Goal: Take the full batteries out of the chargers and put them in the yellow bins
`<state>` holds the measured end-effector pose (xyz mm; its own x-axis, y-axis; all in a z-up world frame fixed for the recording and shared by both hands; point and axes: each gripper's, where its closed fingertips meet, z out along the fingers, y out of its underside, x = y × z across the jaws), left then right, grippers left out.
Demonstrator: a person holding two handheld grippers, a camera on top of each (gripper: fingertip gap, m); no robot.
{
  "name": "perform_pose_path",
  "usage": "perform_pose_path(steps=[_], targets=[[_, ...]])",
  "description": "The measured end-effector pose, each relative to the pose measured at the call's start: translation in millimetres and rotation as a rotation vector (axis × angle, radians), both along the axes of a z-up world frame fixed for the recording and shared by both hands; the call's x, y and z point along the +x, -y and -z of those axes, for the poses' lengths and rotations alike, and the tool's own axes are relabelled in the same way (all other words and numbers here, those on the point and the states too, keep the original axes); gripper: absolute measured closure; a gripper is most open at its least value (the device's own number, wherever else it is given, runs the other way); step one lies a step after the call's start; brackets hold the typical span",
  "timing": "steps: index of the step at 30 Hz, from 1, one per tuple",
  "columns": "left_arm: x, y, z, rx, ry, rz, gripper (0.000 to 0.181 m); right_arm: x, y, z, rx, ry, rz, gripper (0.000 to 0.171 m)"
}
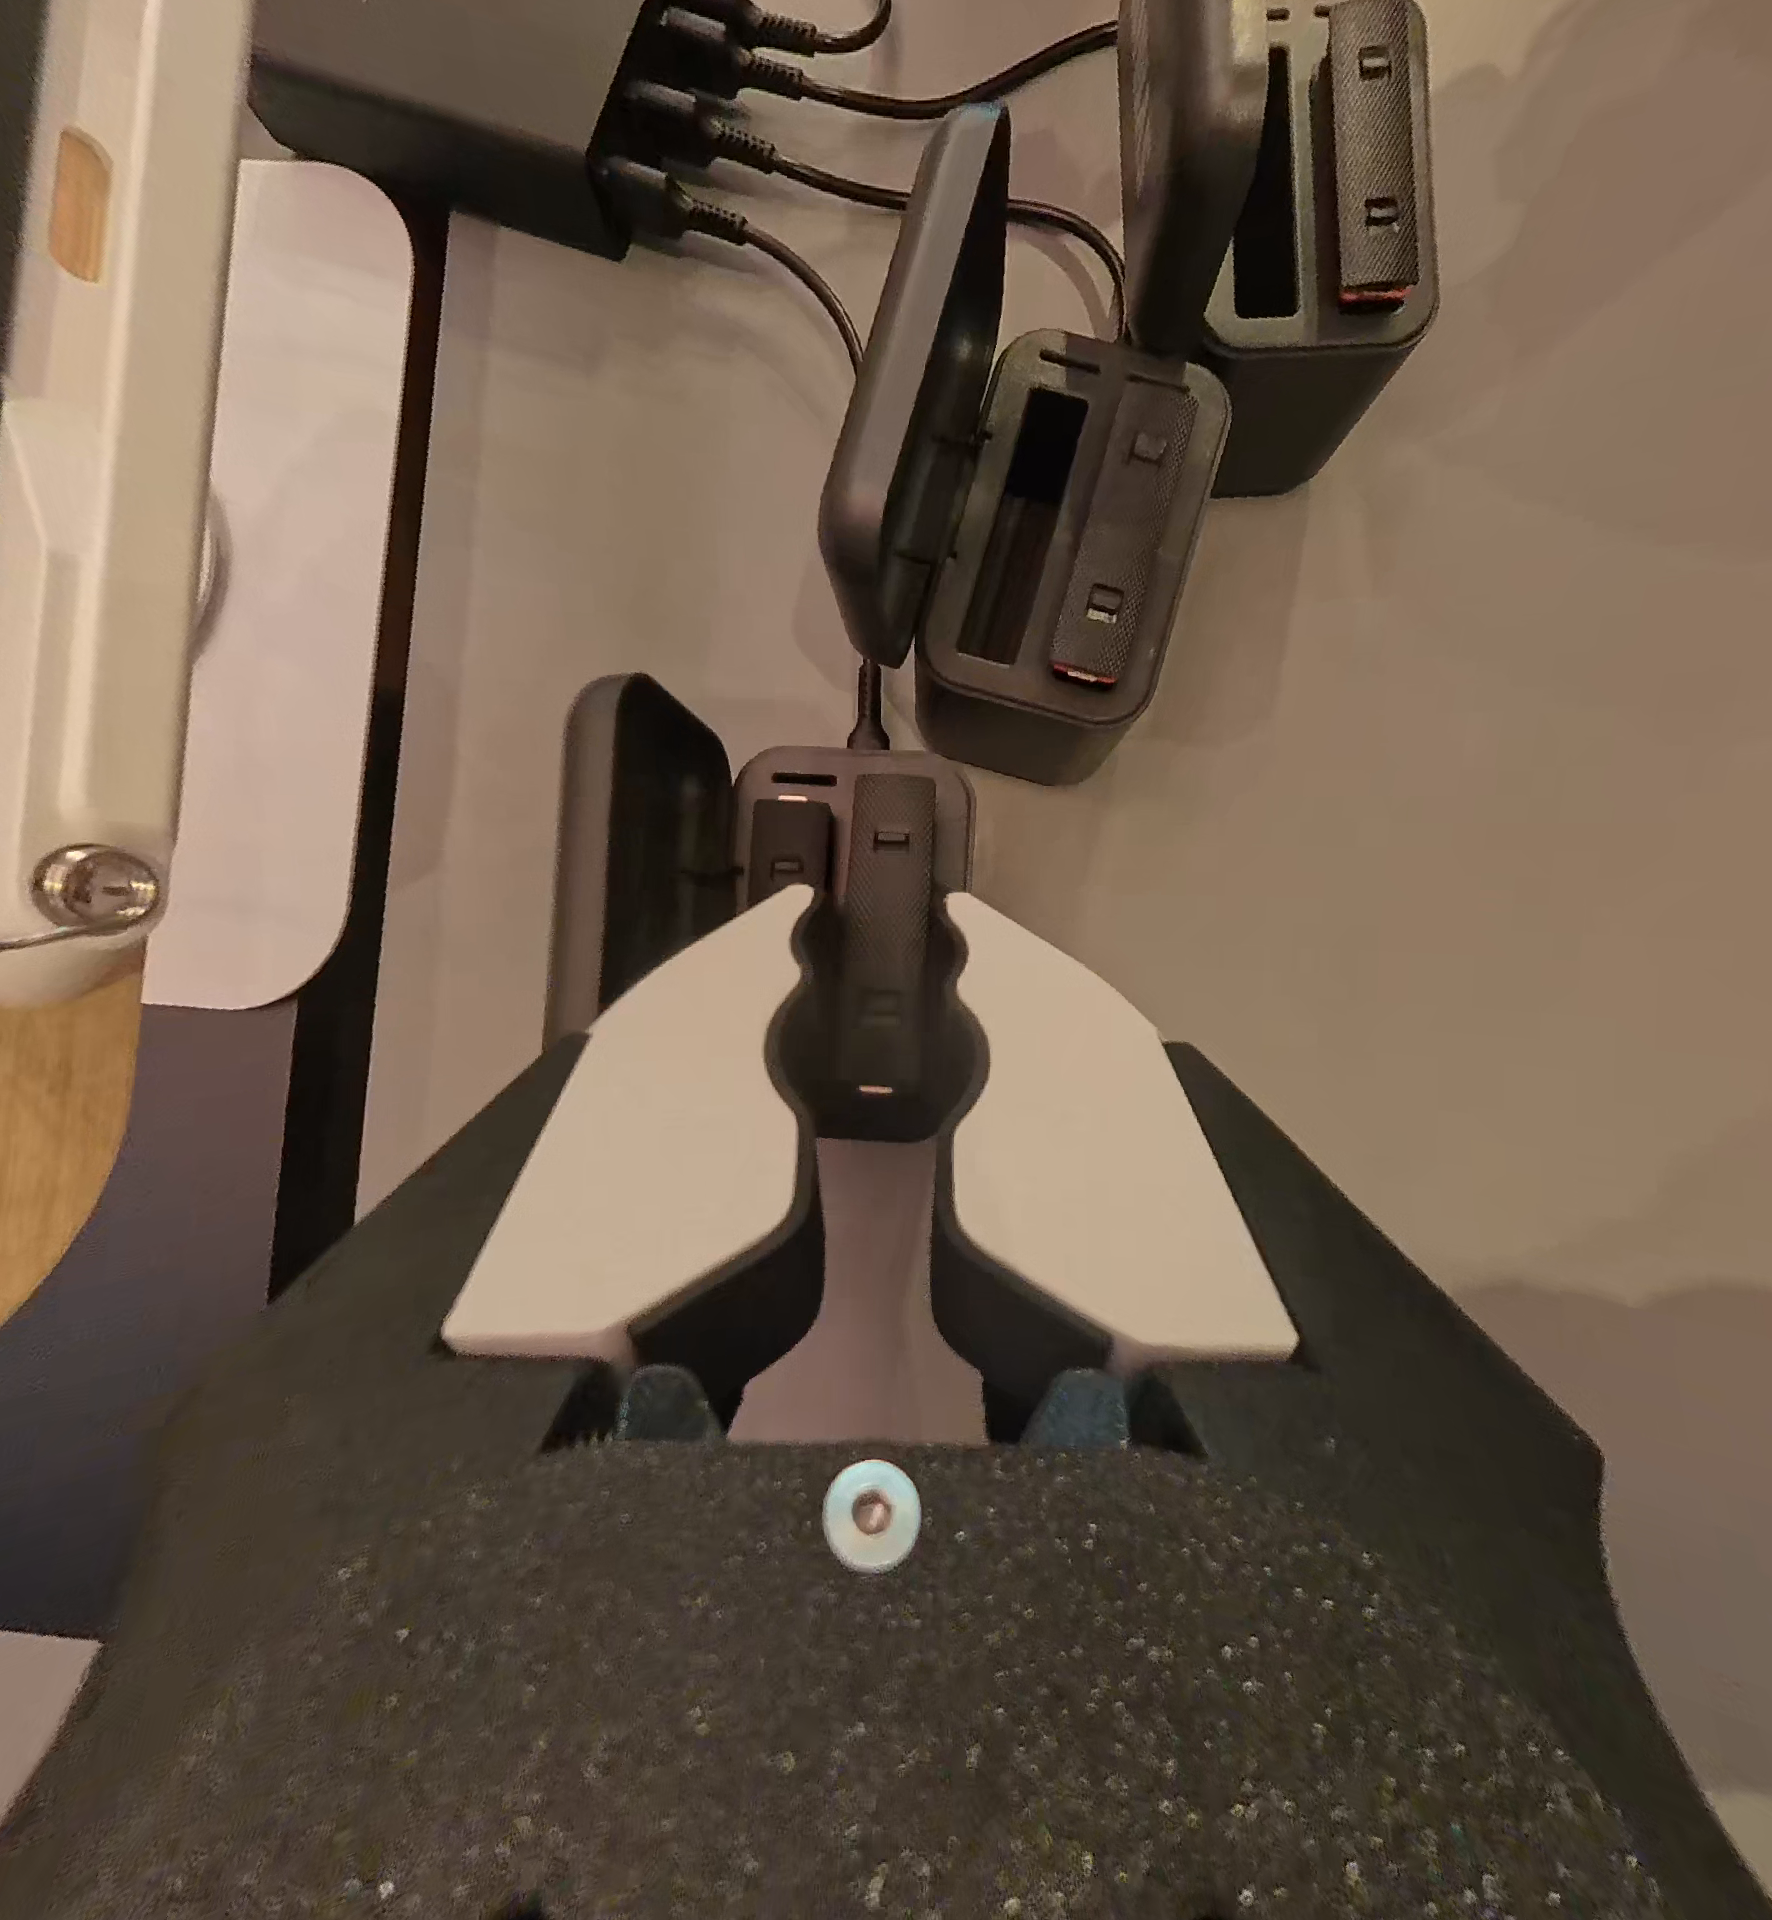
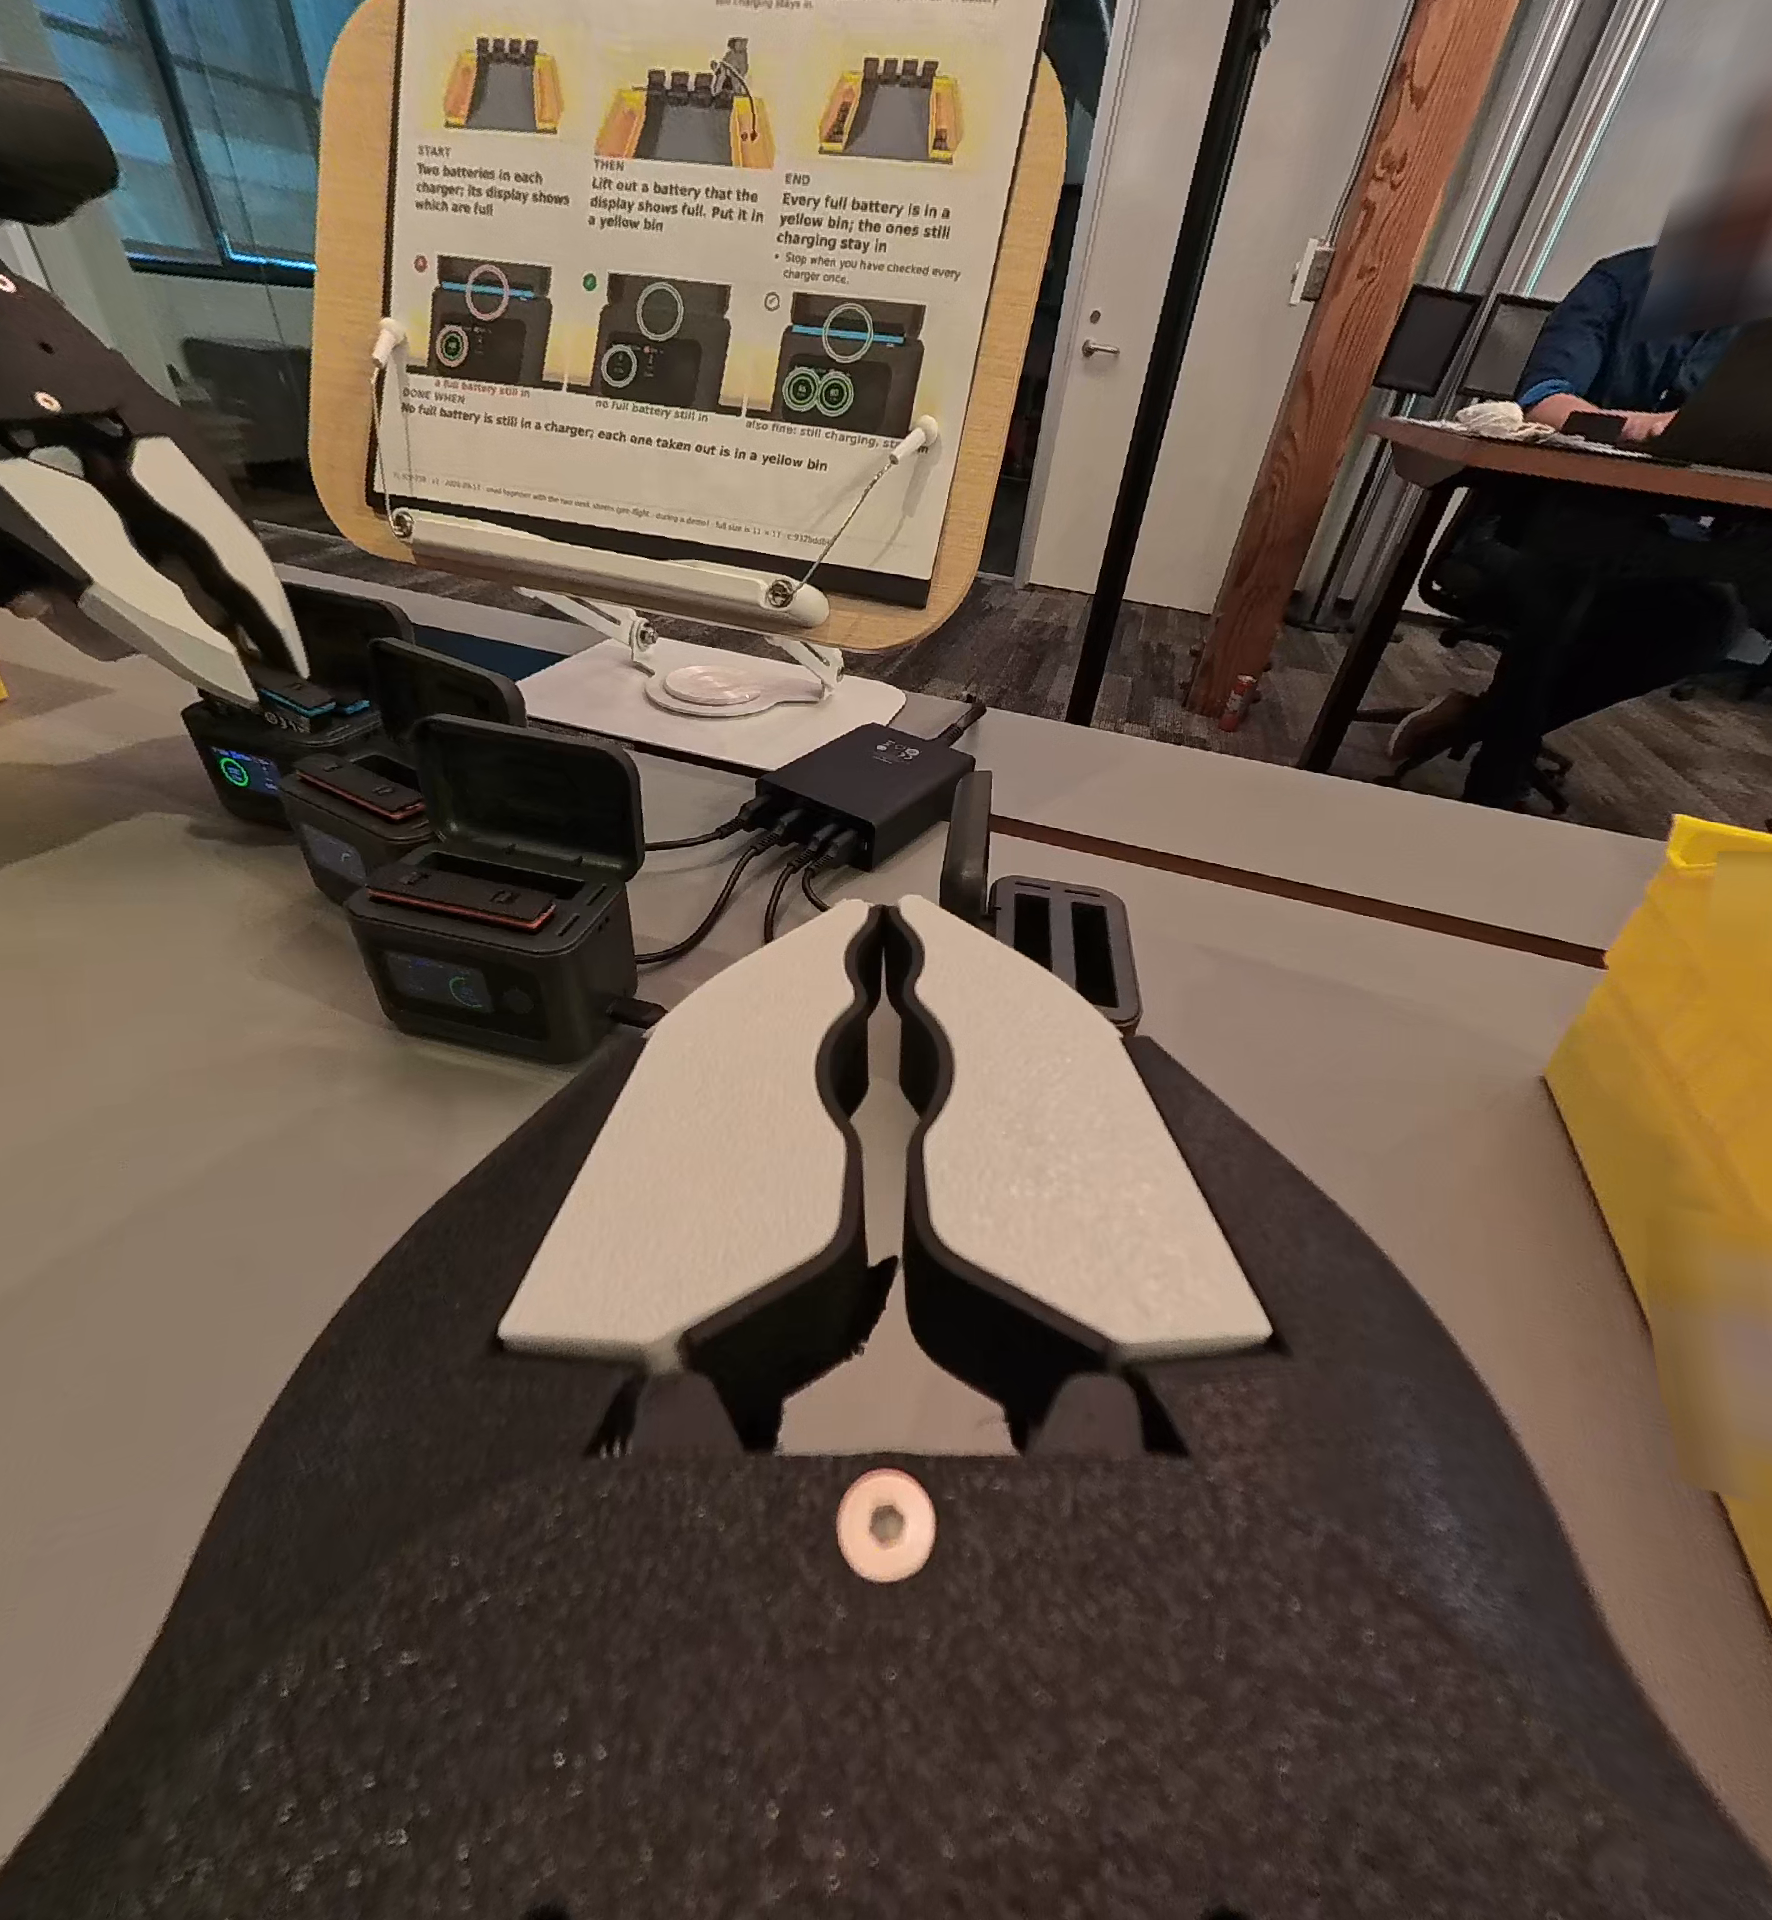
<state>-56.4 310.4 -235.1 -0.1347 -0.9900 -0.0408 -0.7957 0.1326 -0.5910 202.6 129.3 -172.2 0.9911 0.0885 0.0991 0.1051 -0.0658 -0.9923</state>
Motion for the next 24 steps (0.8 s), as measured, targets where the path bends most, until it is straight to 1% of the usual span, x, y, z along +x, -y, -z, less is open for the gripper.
perform_pose_path(steps=[5, 12, 18, 24], targets=[[-4.1, -0.3, -3.6, 0.011, -0.011, -0.012, 0.159, -1.7, -0.2, 0.8, -0.004, 0.0, -0.008, 0.171], [-6.0, -1.4, -2.9, 0.08, -0.094, -0.008, 0.158, -4.5, -0.7, 2.7, -0.011, 0.008, -0.019, 0.171], [-7.4, -0.2, 1.6, 0.193, -0.316, 0.035, 0.161, -5.6, -1.5, 4.8, -0.021, 0.008, -0.025, 0.171], [-4.8, -4.2, 5.7, 0.287, -0.493, 0.073, 0.162, -6.2, -1.4, 4.8, -0.024, 0.005, -0.031, 0.171]])
